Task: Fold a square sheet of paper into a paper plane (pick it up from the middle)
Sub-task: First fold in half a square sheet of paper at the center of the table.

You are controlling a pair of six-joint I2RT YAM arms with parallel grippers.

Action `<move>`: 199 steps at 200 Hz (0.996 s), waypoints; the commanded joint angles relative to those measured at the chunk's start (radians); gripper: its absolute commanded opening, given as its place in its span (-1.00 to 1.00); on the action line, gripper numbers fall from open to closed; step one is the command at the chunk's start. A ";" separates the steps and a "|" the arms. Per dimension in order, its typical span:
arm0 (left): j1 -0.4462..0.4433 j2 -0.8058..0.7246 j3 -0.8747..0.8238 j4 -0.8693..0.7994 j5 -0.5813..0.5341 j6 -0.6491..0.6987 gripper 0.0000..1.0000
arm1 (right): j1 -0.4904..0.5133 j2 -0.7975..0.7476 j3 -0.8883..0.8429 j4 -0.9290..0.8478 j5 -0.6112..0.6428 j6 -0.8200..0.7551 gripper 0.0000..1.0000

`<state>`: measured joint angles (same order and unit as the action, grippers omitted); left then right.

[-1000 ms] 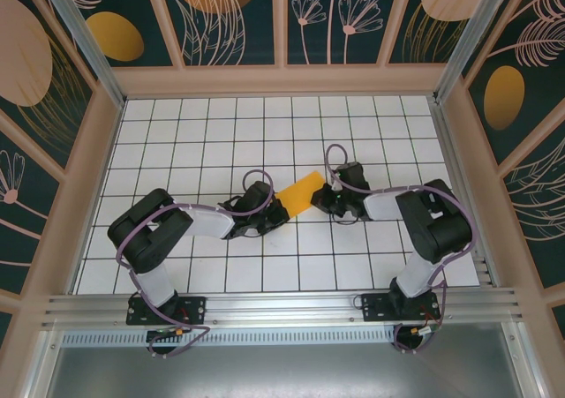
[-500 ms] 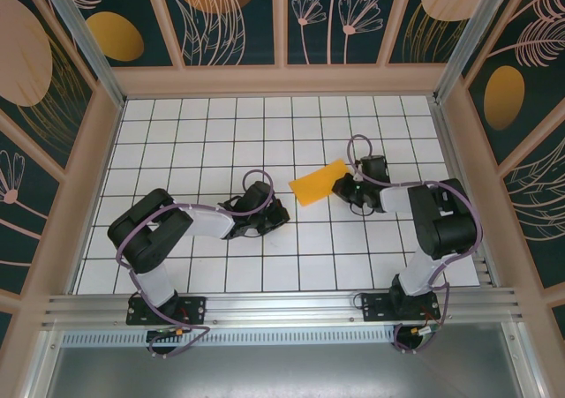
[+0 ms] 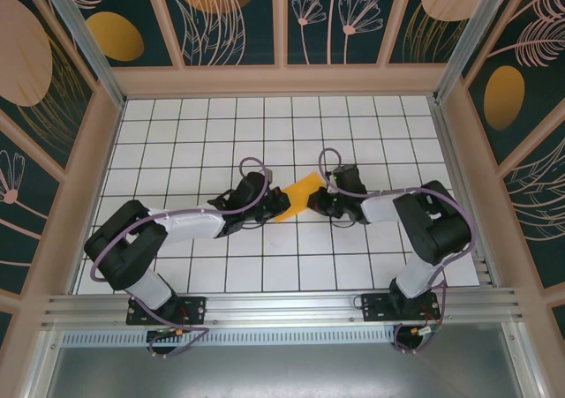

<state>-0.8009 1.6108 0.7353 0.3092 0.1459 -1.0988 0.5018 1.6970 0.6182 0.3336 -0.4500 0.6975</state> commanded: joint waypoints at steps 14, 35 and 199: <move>-0.004 0.074 0.004 -0.001 0.017 0.002 -1.00 | 0.076 -0.001 -0.018 -0.012 -0.033 0.066 -1.00; -0.004 0.097 0.003 -0.006 0.032 -0.004 -1.00 | 0.080 0.008 -0.005 -0.014 -0.033 0.056 -1.00; -0.004 0.159 0.021 -0.052 -0.051 0.003 -1.00 | 0.081 -0.001 0.011 0.041 -0.032 0.087 -1.00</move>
<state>-0.8009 1.7454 0.7353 0.2867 0.1184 -1.1004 0.5789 1.6653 0.6159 0.3511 -0.4732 0.7670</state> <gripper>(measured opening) 0.065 0.058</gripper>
